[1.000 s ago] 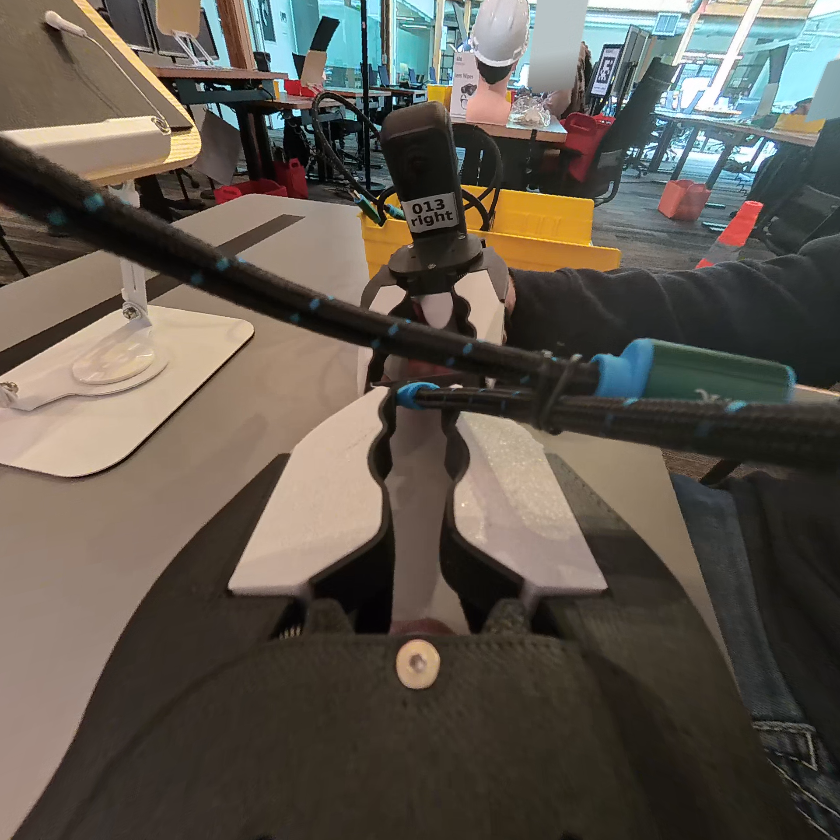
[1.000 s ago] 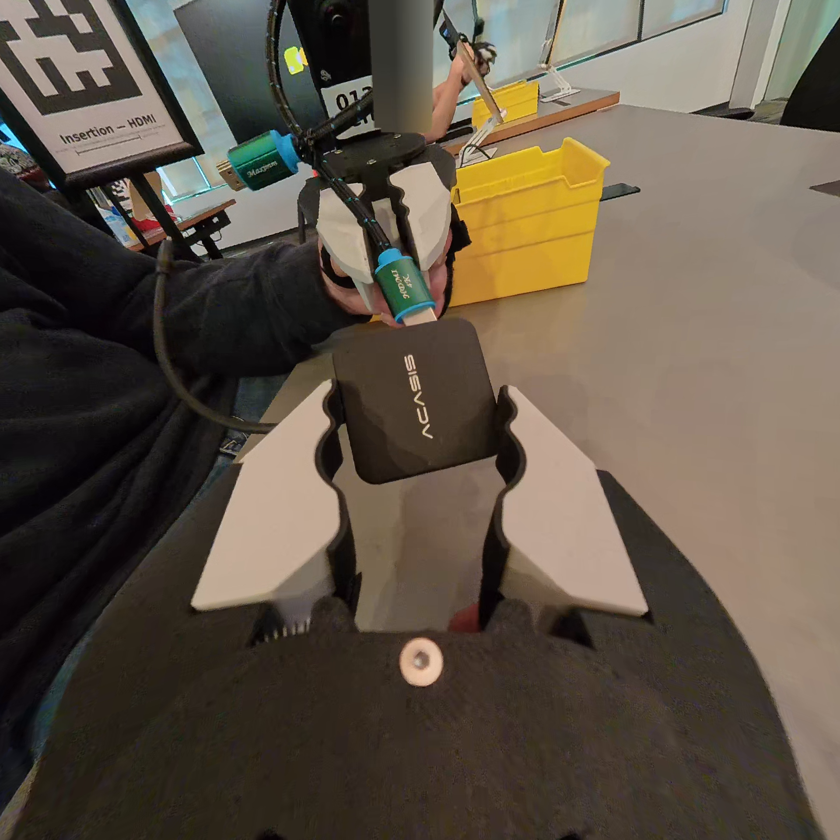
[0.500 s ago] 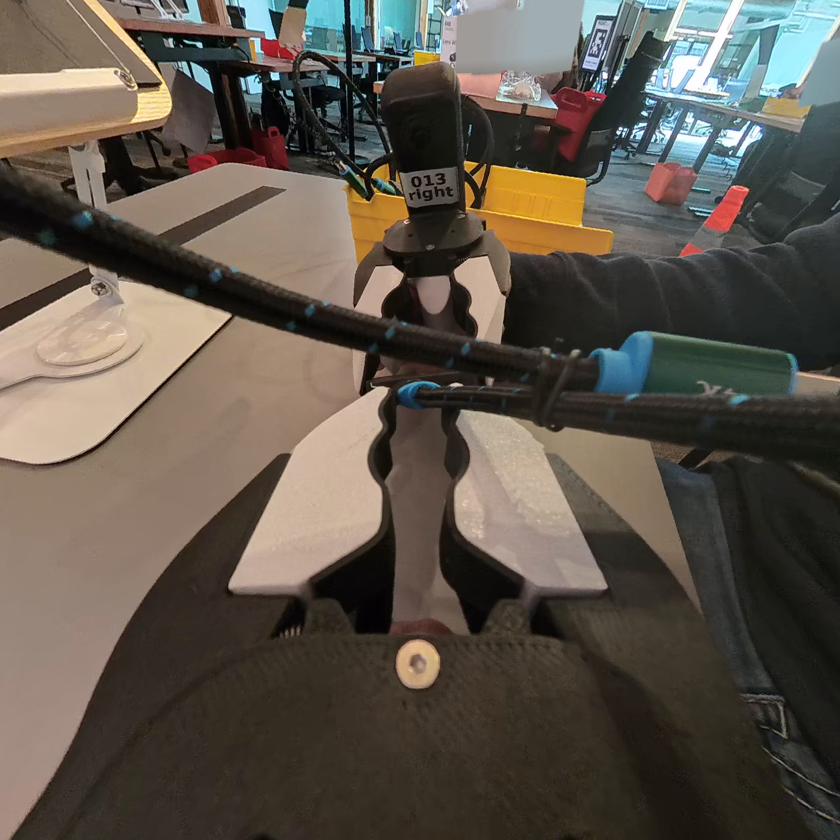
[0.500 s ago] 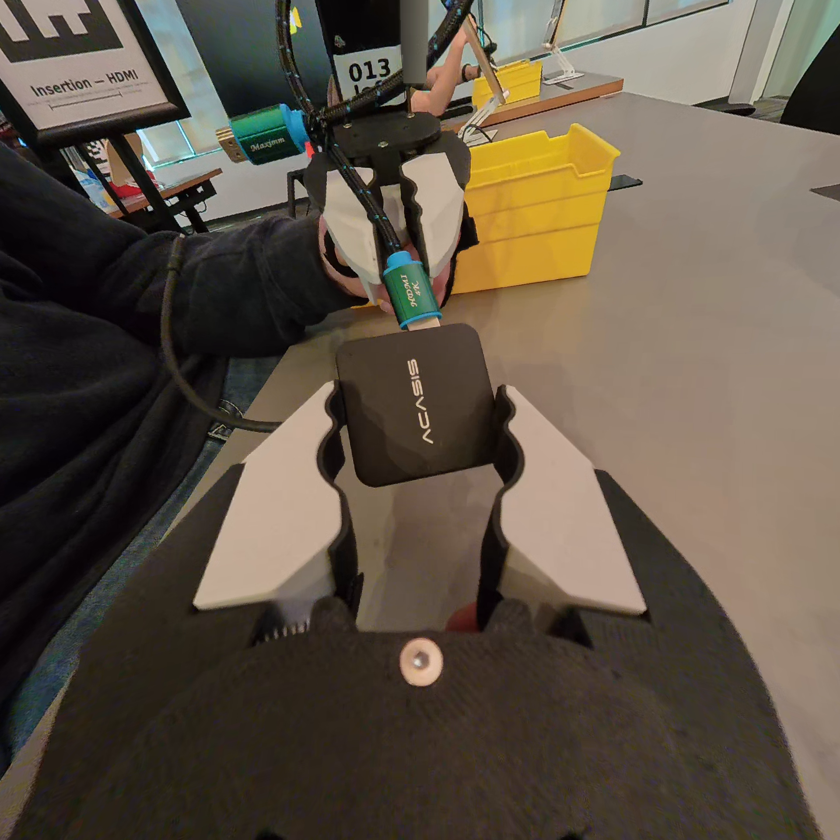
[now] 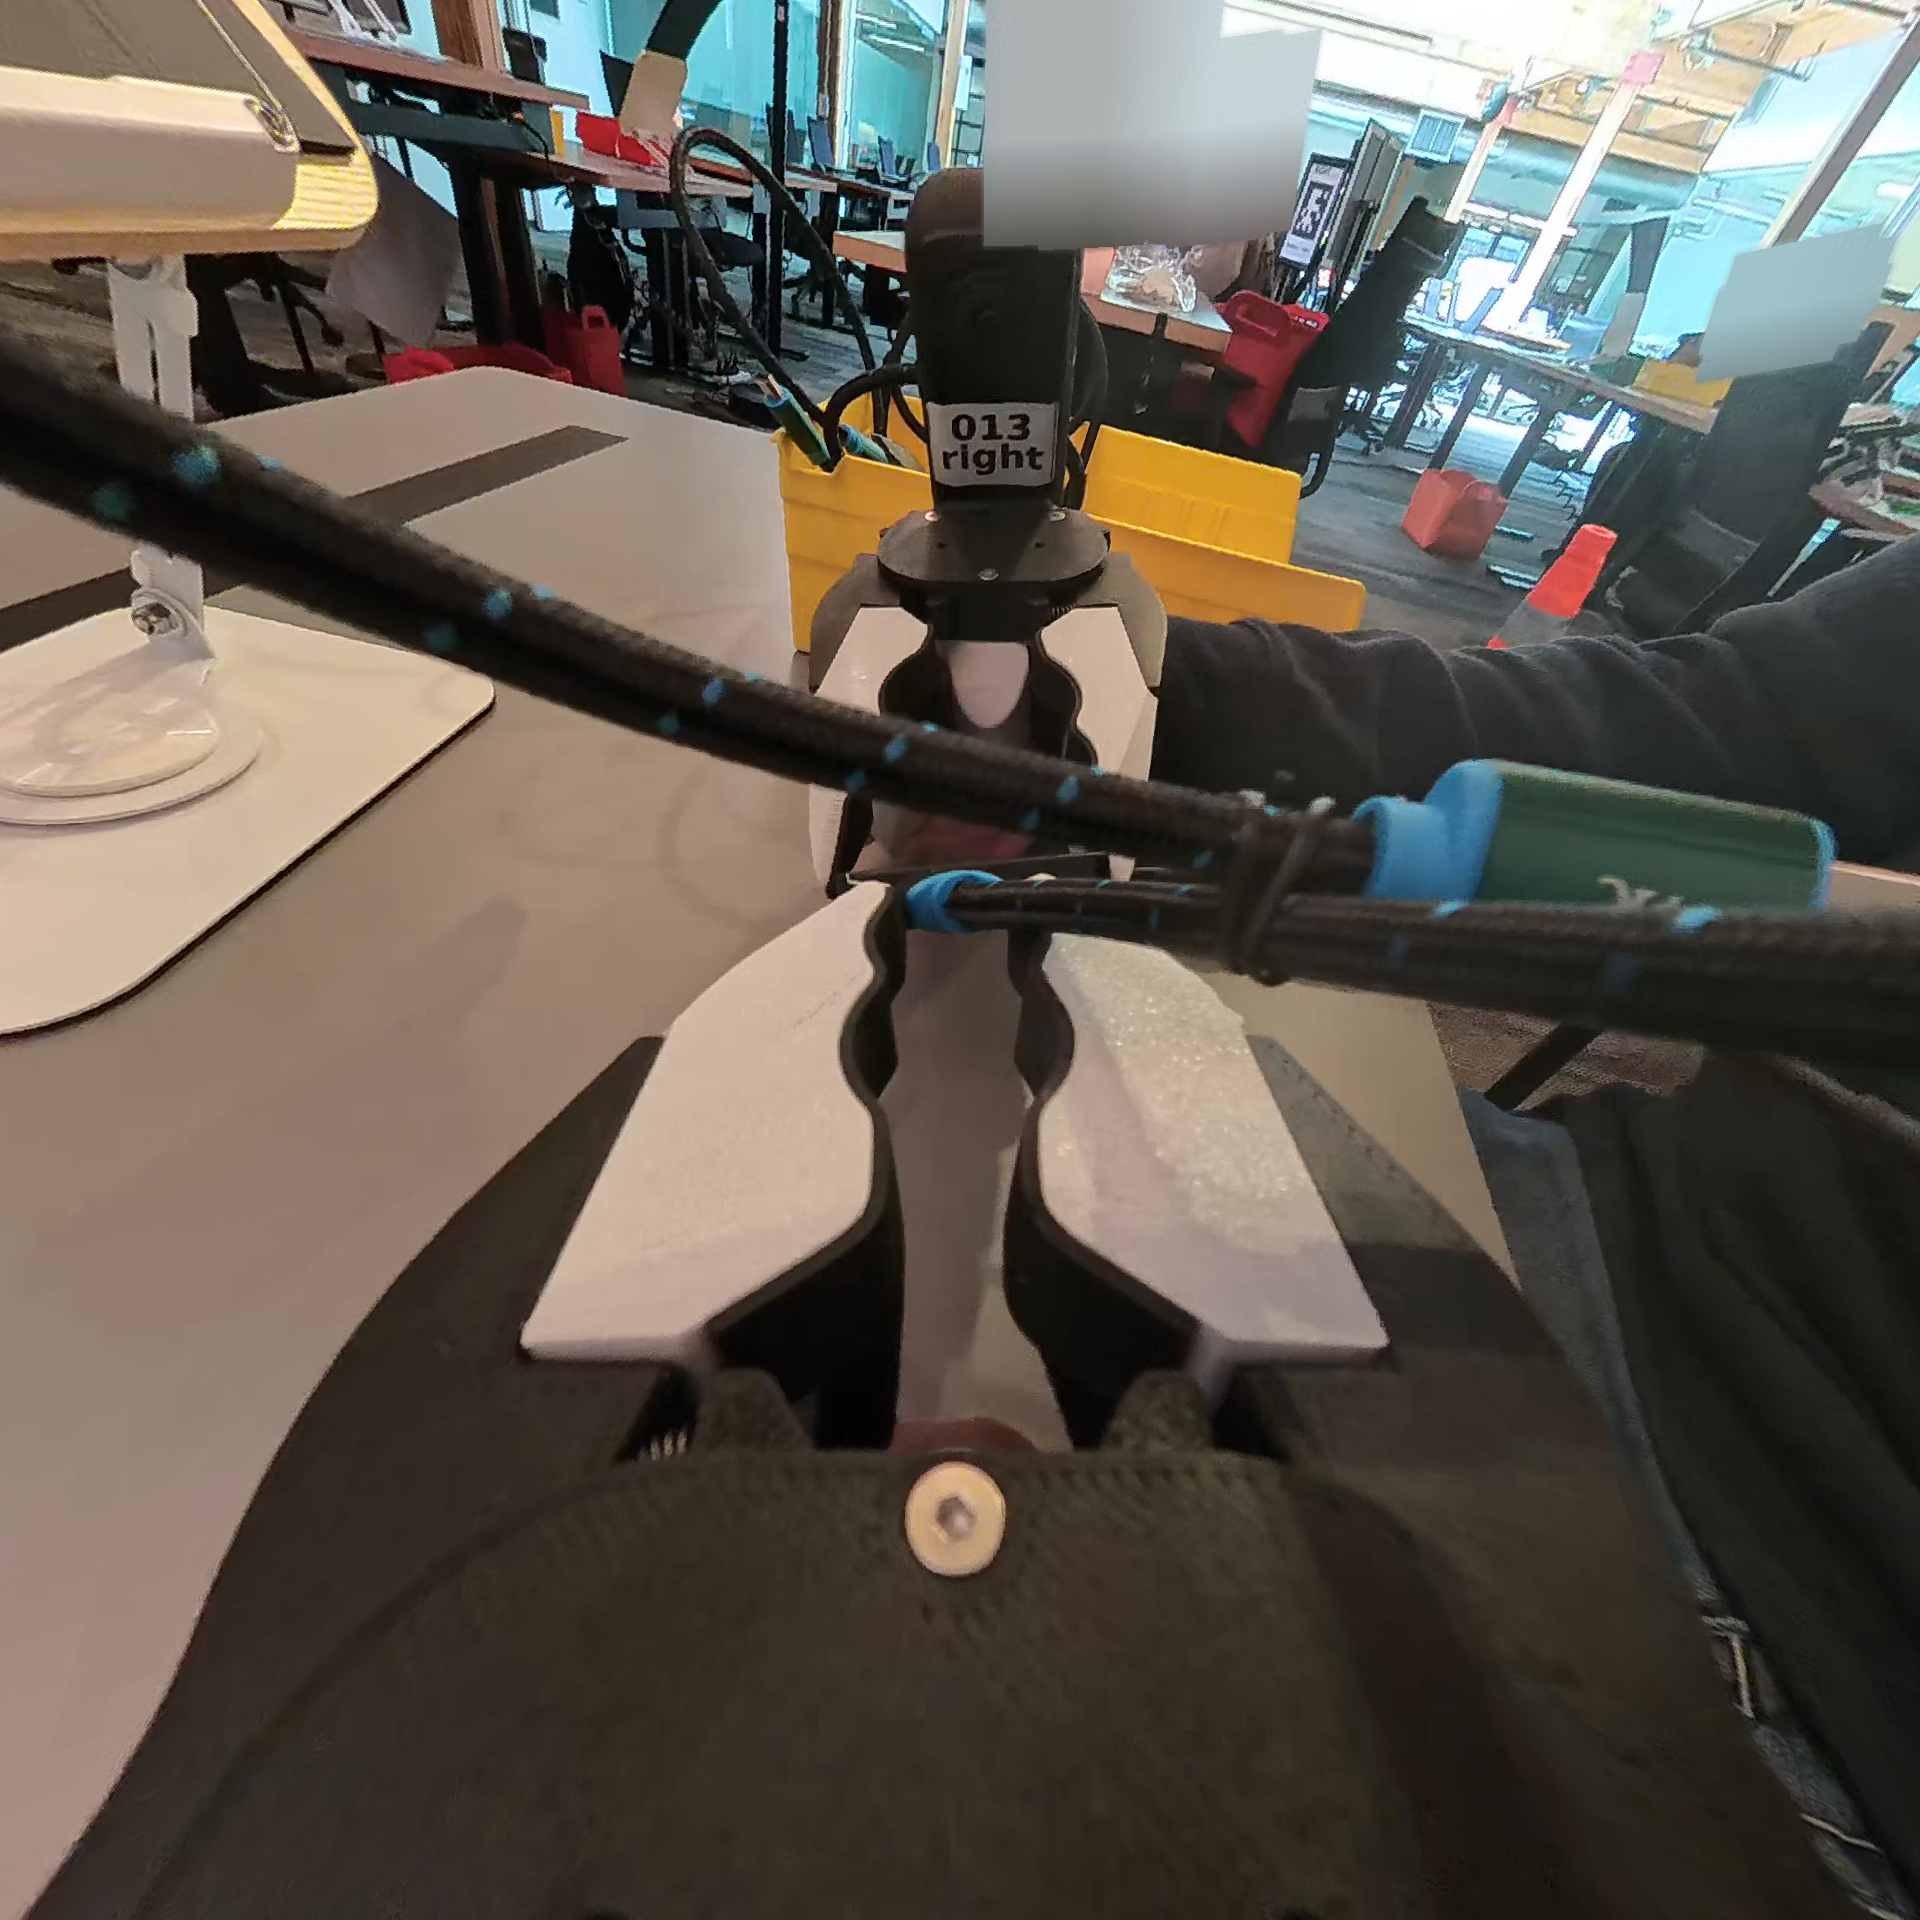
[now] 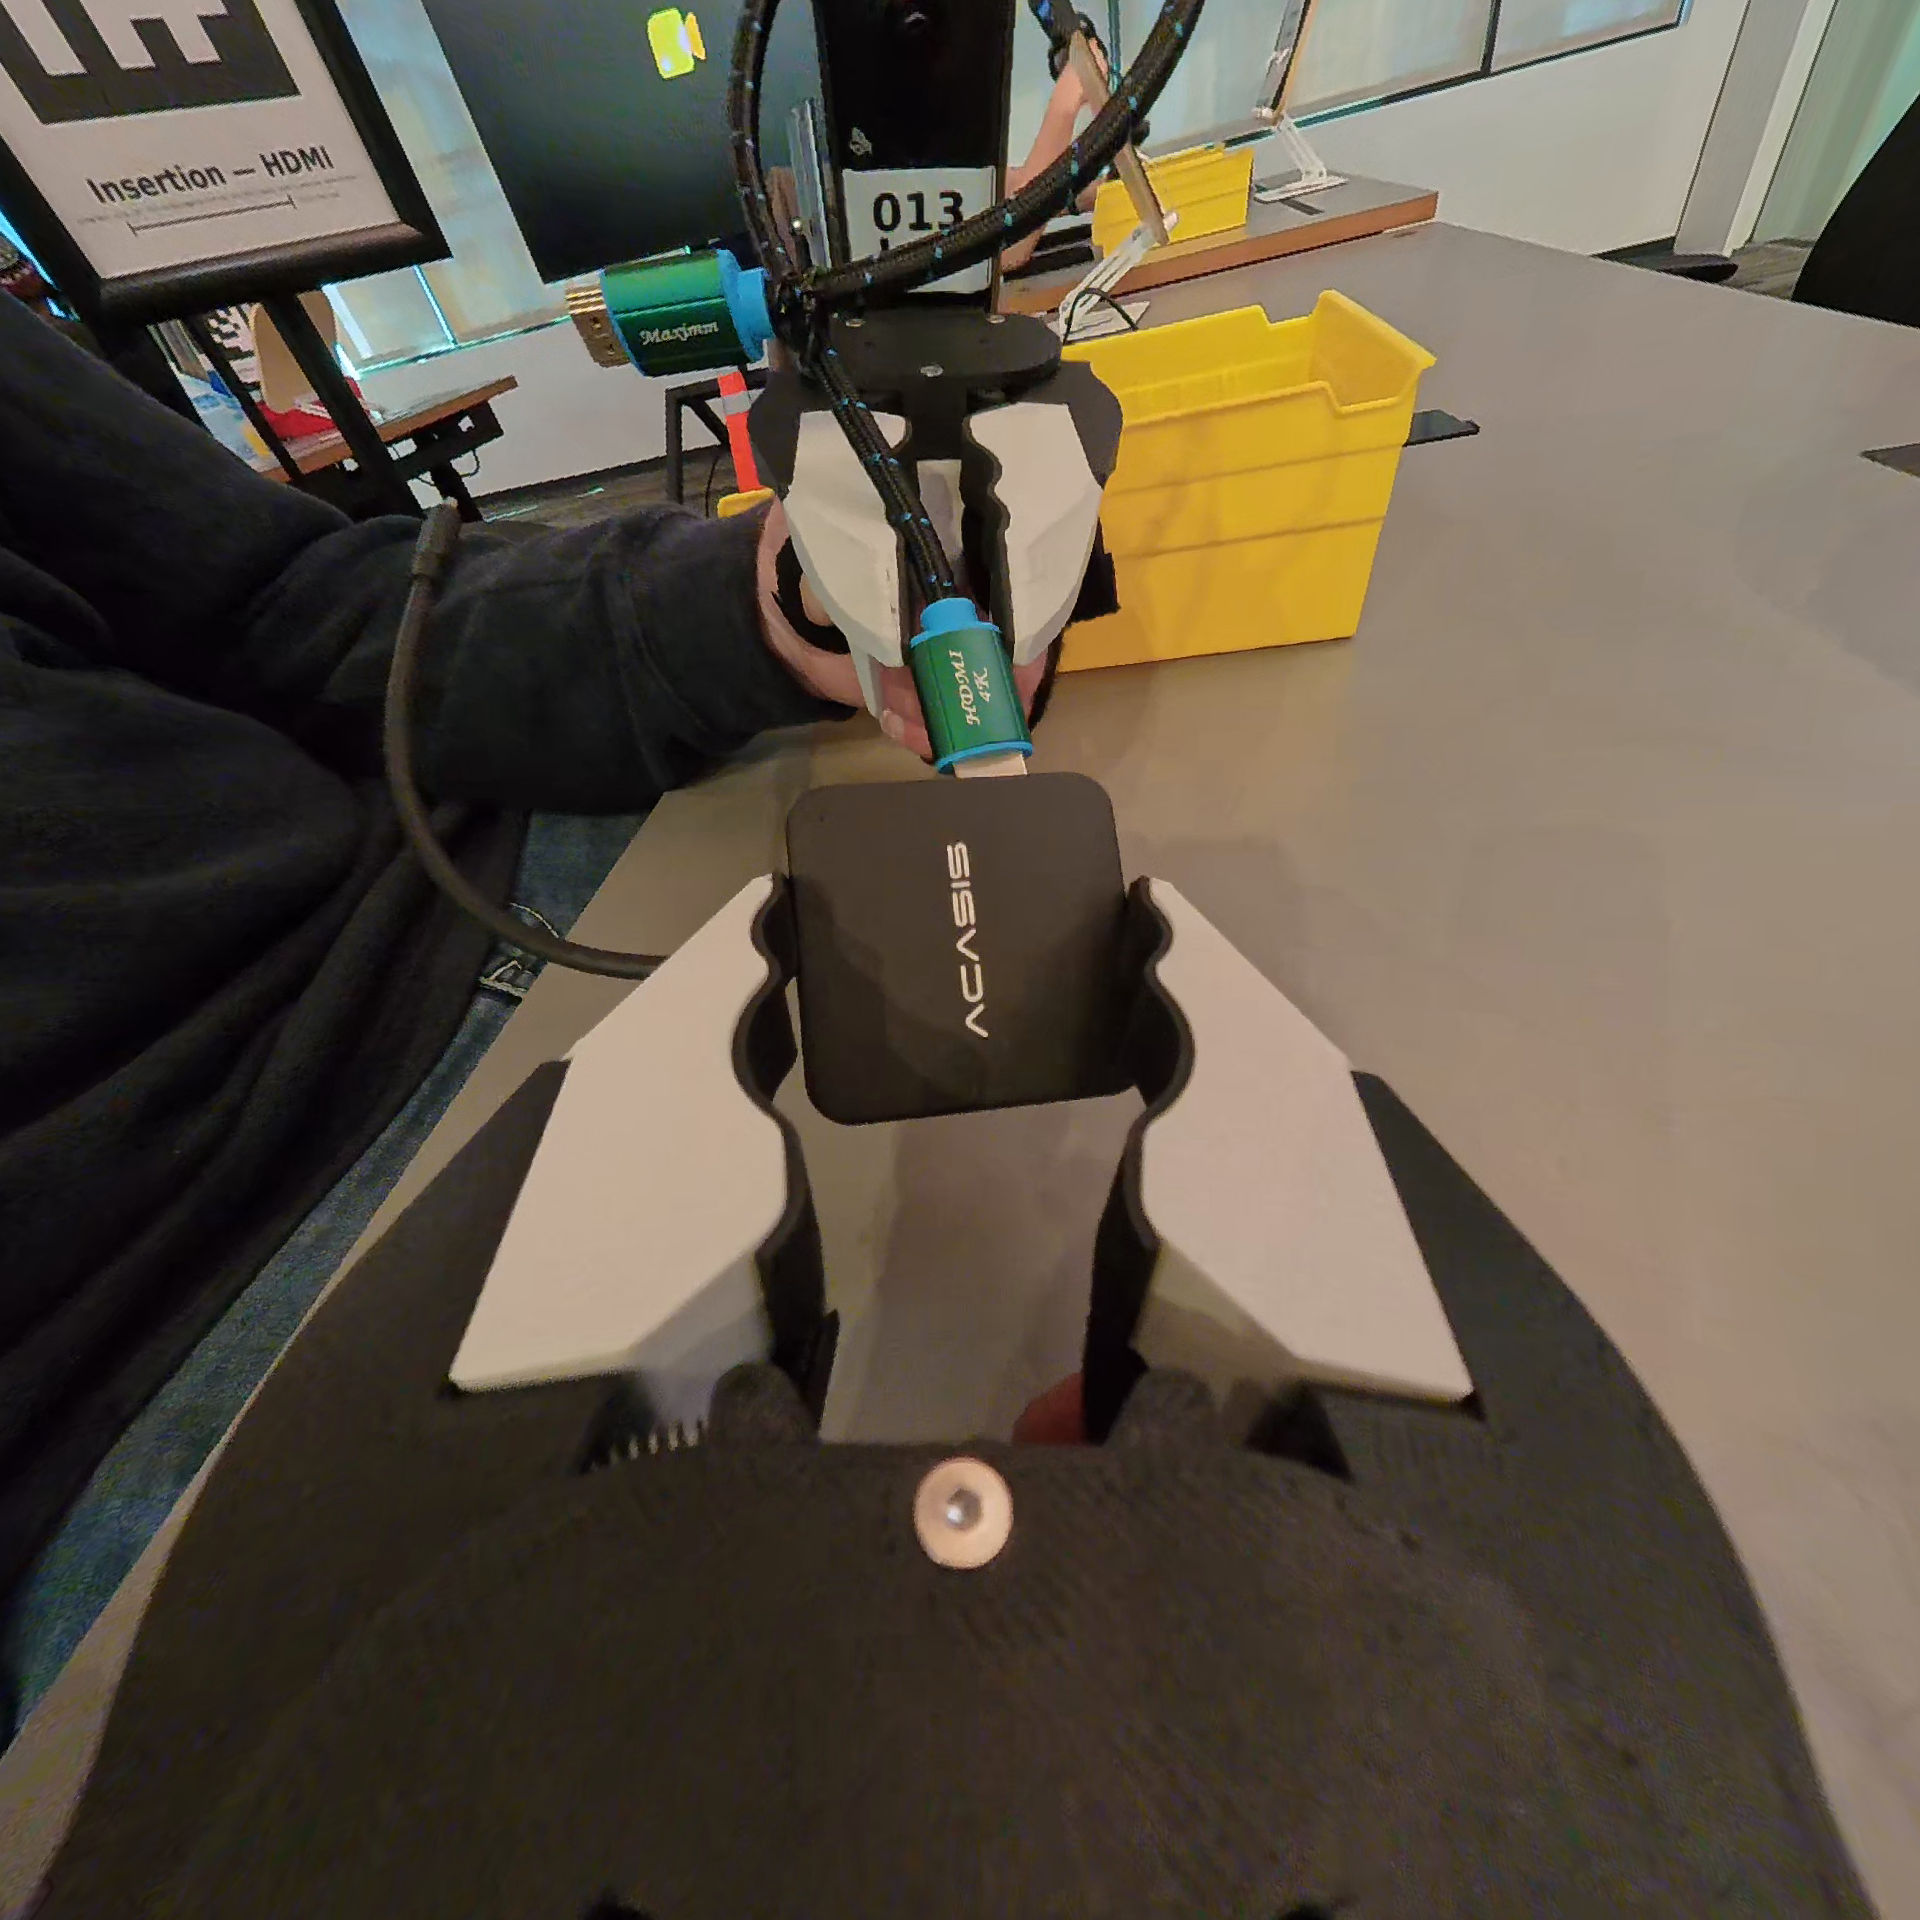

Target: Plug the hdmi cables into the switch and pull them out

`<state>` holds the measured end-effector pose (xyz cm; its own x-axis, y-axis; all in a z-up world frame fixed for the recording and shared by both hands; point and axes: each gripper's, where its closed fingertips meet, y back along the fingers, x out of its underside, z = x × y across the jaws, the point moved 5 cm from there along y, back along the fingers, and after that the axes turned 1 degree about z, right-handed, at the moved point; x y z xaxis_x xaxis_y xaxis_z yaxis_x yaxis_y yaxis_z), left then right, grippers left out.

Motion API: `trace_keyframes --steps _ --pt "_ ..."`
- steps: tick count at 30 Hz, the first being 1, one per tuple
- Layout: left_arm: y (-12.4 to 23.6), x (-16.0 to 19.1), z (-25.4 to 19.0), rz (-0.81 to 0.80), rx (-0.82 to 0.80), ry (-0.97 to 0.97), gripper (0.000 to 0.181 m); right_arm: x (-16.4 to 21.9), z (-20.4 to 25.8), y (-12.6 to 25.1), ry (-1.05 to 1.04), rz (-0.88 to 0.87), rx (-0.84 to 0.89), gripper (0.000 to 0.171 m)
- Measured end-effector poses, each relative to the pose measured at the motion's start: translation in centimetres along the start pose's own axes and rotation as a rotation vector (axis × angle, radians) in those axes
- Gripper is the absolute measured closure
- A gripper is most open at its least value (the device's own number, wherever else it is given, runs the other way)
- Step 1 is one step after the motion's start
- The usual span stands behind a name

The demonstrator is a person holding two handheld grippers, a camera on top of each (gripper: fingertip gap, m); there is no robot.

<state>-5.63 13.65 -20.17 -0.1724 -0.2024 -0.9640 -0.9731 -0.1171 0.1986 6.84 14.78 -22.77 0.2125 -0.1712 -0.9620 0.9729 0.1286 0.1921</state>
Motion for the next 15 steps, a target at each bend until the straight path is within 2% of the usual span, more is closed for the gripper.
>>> trace_keyframes --steps 15 --pt "-0.15 0.19 0.11 -0.019 0.018 0.039 0.162 0.11 0.17 -0.11 0.034 0.013 0.013 0.111"
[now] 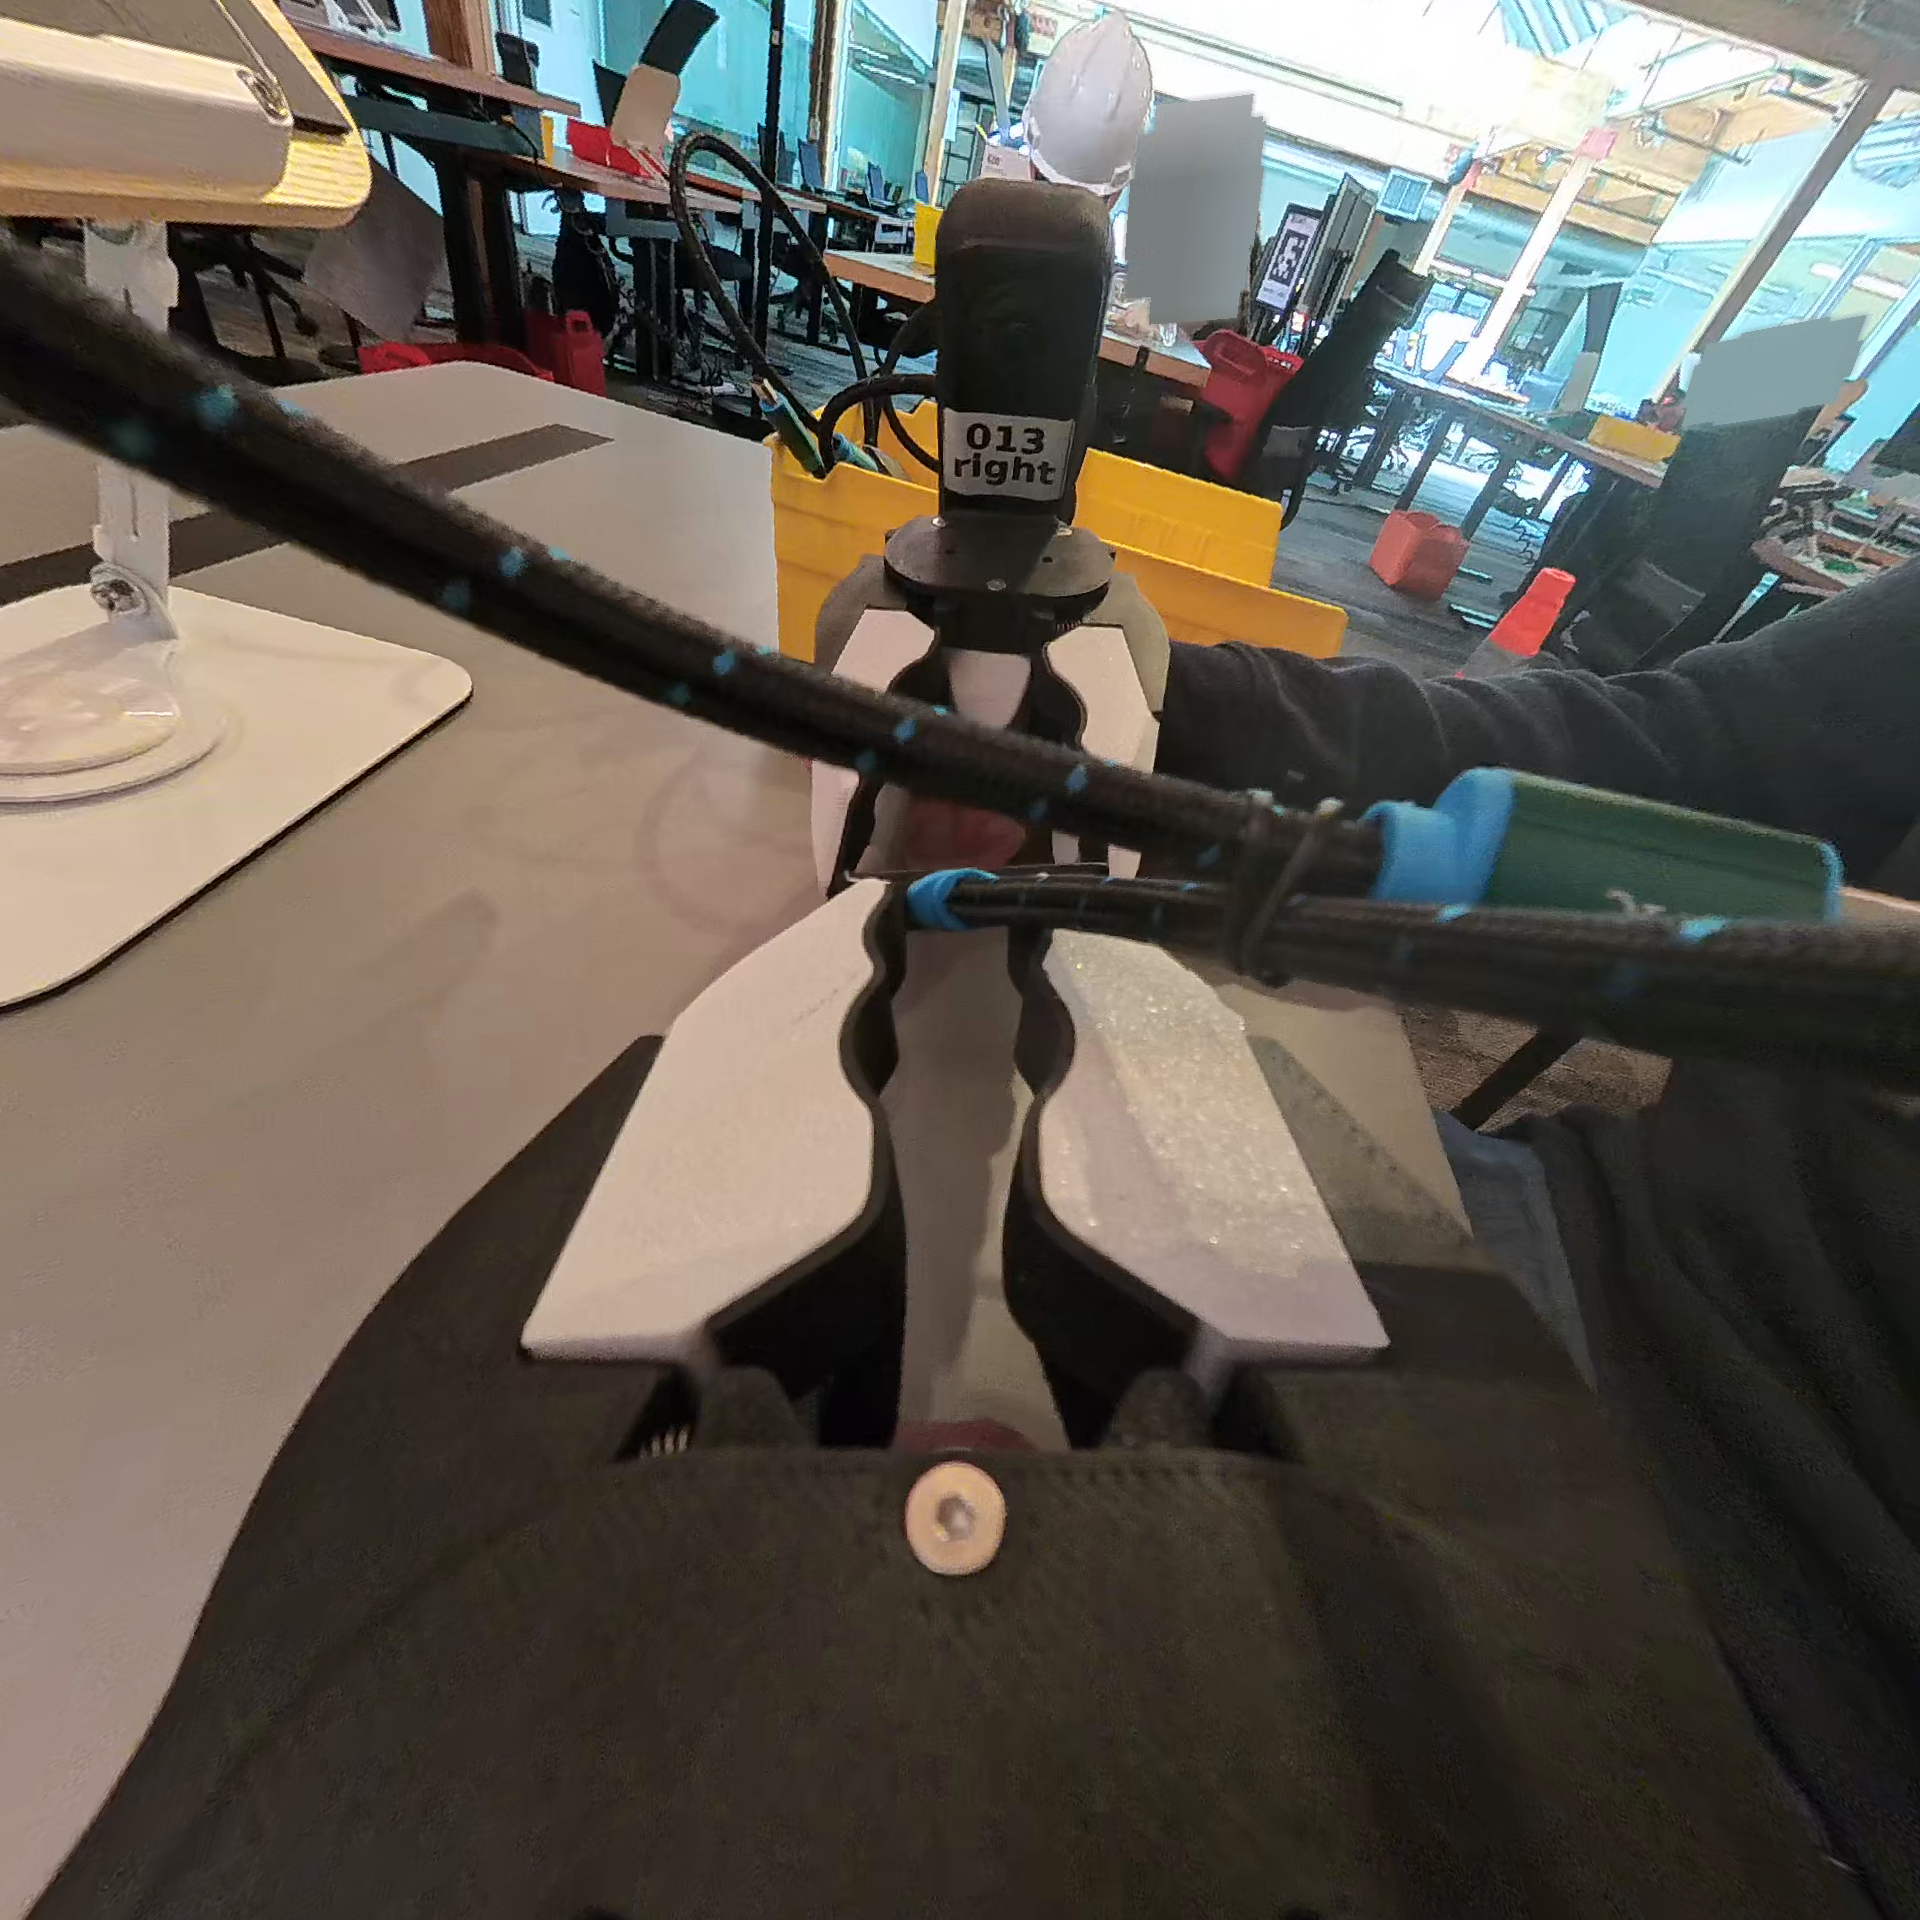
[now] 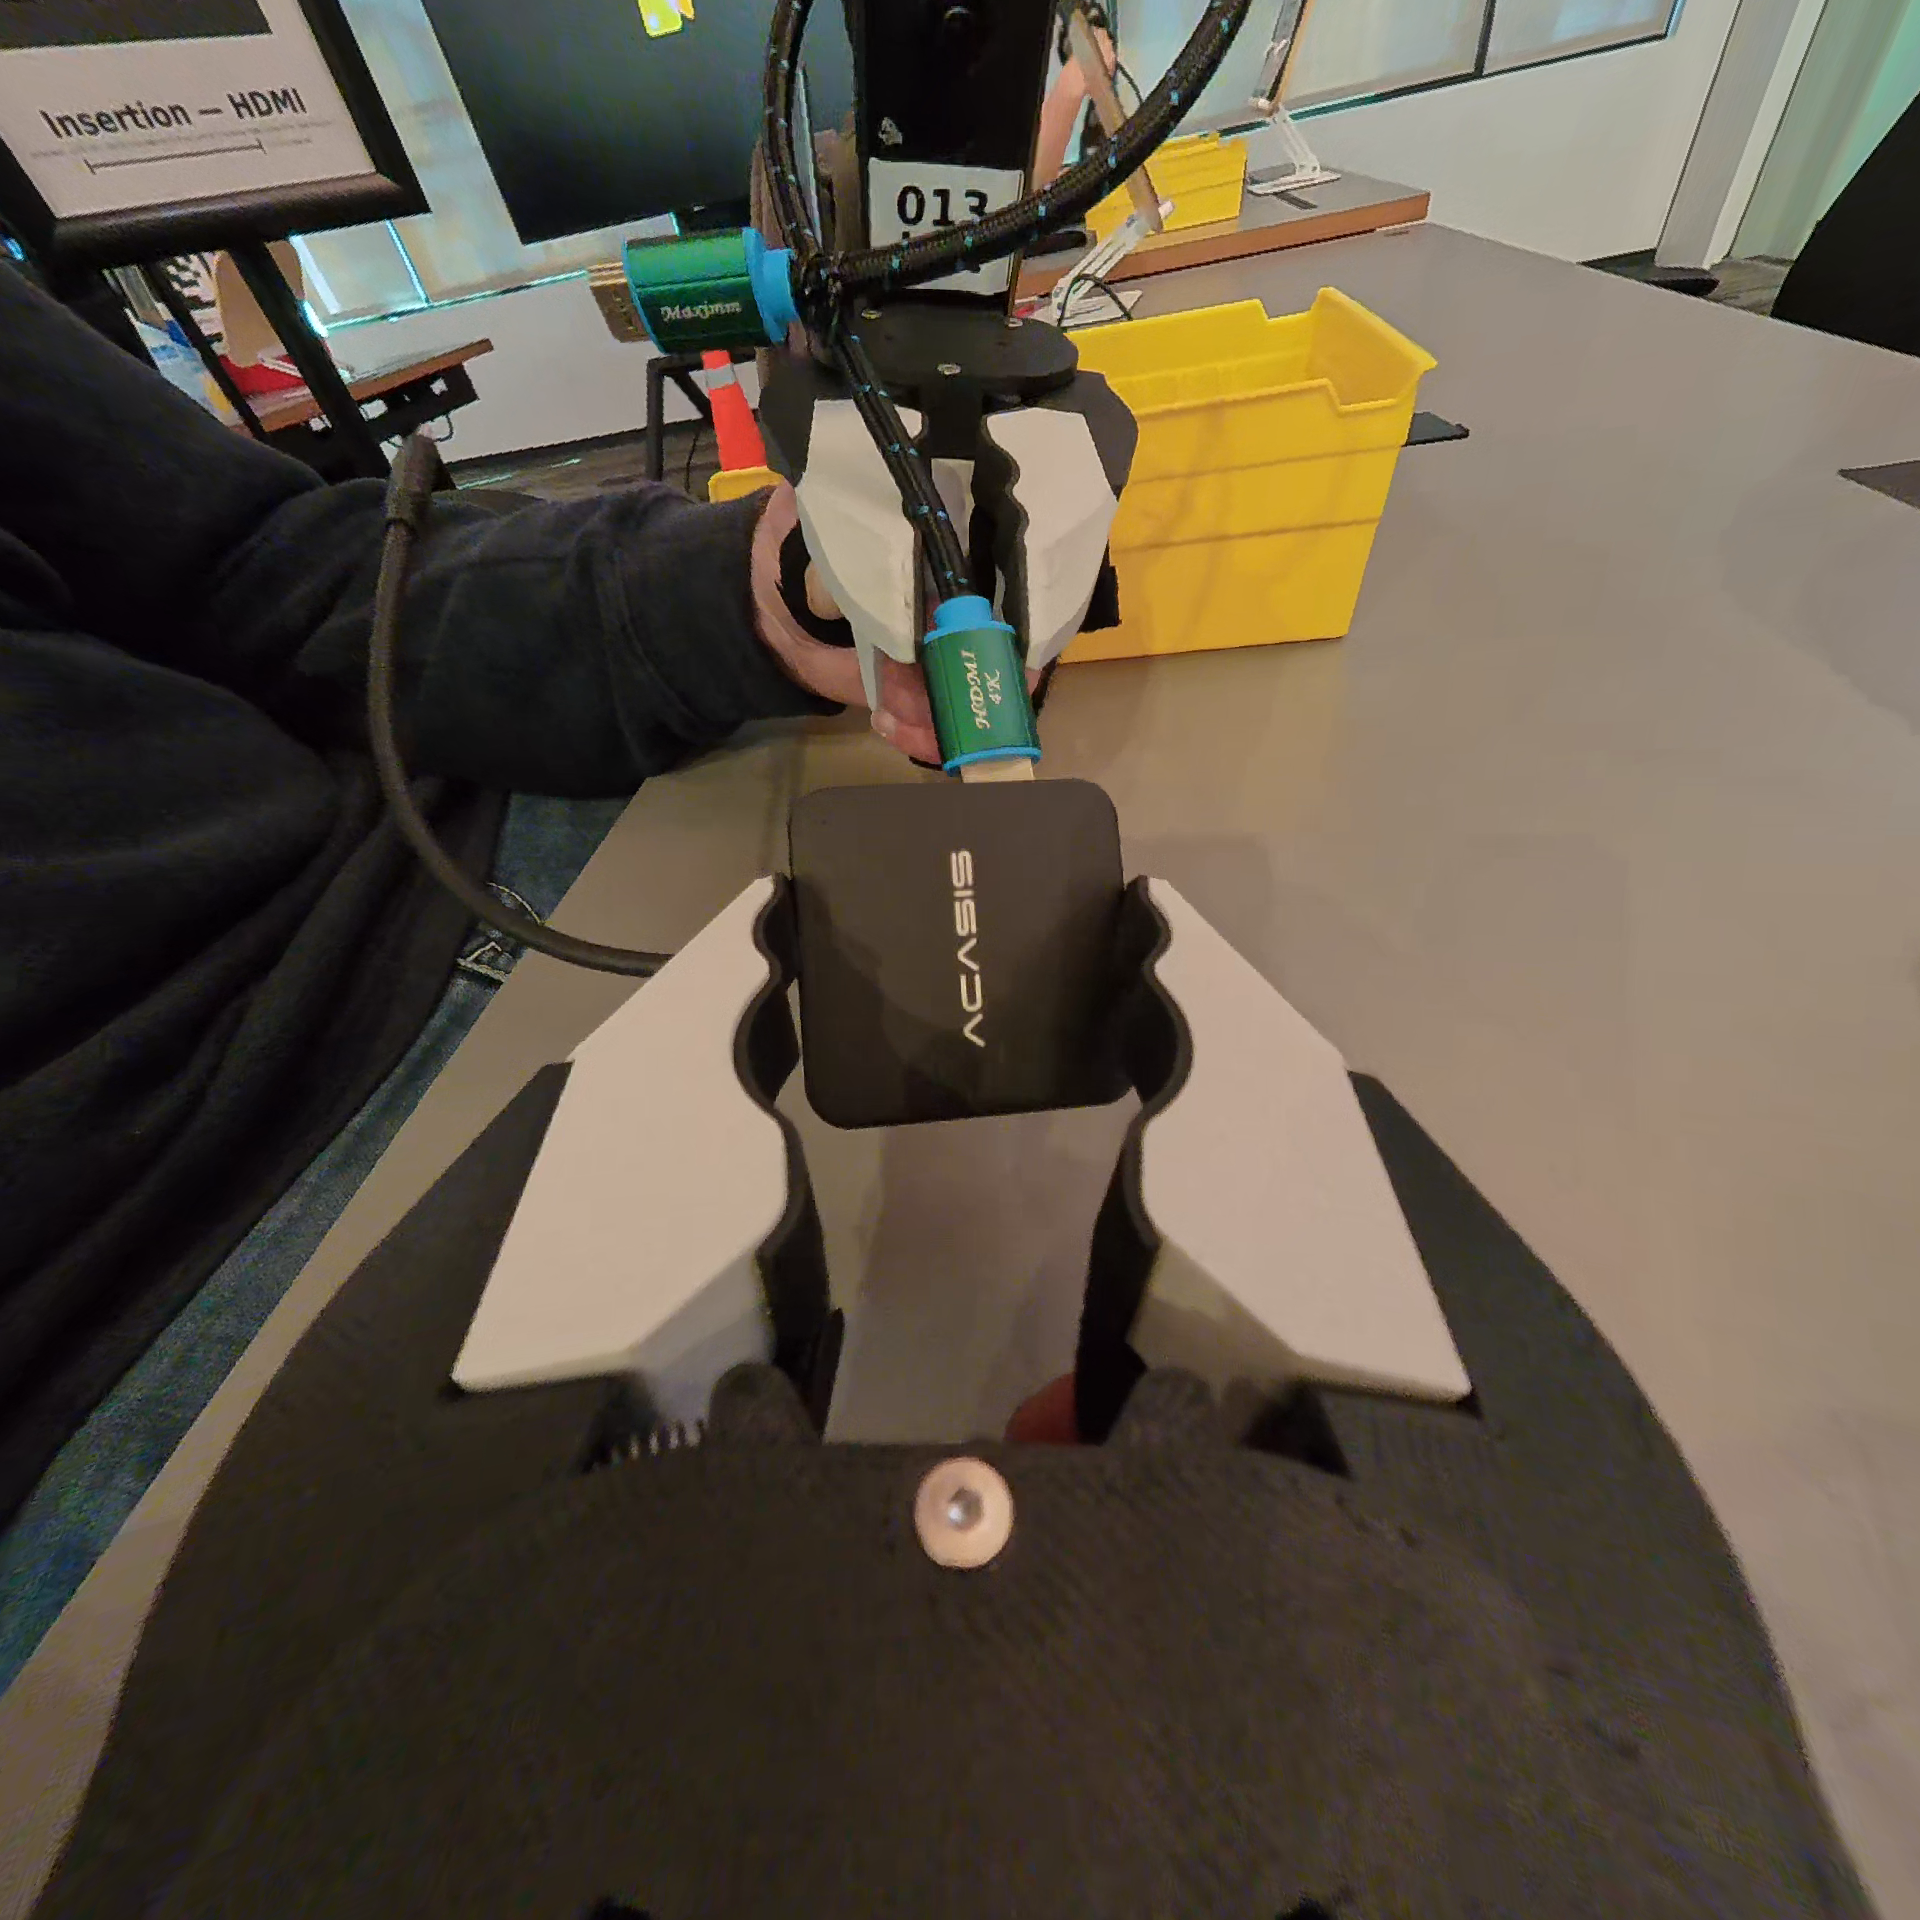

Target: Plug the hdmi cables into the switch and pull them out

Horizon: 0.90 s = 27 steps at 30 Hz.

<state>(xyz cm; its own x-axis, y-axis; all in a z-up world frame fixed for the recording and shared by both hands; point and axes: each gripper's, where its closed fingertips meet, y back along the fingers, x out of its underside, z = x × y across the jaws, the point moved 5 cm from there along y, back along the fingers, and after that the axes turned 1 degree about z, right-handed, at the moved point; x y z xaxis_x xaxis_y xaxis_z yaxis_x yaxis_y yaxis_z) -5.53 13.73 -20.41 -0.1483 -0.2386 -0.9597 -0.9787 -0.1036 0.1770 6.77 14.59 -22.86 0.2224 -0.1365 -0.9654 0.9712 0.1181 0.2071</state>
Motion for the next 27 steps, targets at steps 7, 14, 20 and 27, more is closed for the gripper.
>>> trace_keyframes --steps 7,14,20,27 --pt "-0.1 0.2 0.3 -0.009 -0.034 0.010 0.162 0.1 -0.3 -0.1 0.004 0.018 0.031 0.112" --pt "-0.8 0.2 0.0 0.050 -0.042 -0.018 0.162 1.1 0.2 -1.5 0.050 0.143 0.020 0.112" --pt "-0.7 0.0 -0.1 0.053 -0.042 -0.025 0.163 1.1 0.3 -2.2 0.054 0.155 0.022 0.112" --pt "-0.2 0.0 -0.1 0.080 -0.054 -0.039 0.163 1.1 0.3 -2.4 0.061 0.157 0.032 0.111"
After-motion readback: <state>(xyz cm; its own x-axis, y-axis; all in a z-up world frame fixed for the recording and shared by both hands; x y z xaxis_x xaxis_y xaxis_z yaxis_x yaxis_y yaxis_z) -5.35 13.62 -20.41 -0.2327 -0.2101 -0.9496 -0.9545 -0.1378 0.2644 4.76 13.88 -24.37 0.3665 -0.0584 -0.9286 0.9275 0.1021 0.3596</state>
